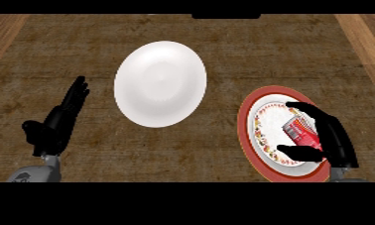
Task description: Pick the can from the plate and place it in the plate
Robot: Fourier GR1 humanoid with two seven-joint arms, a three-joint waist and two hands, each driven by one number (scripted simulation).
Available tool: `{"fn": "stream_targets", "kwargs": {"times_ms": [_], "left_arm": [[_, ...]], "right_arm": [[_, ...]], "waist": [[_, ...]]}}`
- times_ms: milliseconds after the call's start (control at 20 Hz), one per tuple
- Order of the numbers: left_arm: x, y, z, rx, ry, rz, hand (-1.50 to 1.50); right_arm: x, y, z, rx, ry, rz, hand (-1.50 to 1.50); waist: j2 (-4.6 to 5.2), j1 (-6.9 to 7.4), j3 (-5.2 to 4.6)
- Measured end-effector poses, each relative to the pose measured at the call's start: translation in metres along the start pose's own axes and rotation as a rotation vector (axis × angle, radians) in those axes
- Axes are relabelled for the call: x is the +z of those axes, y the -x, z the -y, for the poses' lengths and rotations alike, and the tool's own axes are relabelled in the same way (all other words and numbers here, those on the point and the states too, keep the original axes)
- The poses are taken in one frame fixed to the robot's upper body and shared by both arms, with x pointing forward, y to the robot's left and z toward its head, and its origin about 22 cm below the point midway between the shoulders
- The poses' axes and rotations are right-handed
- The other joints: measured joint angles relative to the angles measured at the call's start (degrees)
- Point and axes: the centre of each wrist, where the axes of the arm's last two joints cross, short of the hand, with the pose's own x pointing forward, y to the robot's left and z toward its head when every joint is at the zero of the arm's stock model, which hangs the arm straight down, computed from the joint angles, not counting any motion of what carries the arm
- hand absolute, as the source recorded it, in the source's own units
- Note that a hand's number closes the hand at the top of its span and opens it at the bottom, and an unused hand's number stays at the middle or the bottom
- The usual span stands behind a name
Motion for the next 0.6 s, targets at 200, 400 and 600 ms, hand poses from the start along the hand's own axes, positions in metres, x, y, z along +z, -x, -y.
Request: {"fn": "stream_targets", "kwargs": {"times_ms": [200, 400, 600], "left_arm": [[0.001, 0.001, -0.001, -0.001, 0.0, 0.007, 0.0], [0.003, 0.005, -0.005, 0.003, -0.003, 0.002, 0.0], [0.0, 0.005, 0.002, 0.0, 0.0, 0.003, 0.0]], "right_arm": [[-0.004, 0.005, -0.005, 0.014, -0.007, 0.043, 1.5], [-0.005, 0.009, -0.011, 0.018, 0.023, 0.092, 1.5], [-0.016, 0.002, -0.01, 0.096, -0.04, 0.031, 1.5]], "waist": [[-0.09, -0.03, -0.13], [-0.18, -0.05, -0.26], [-0.21, 0.2, -0.31]]}}
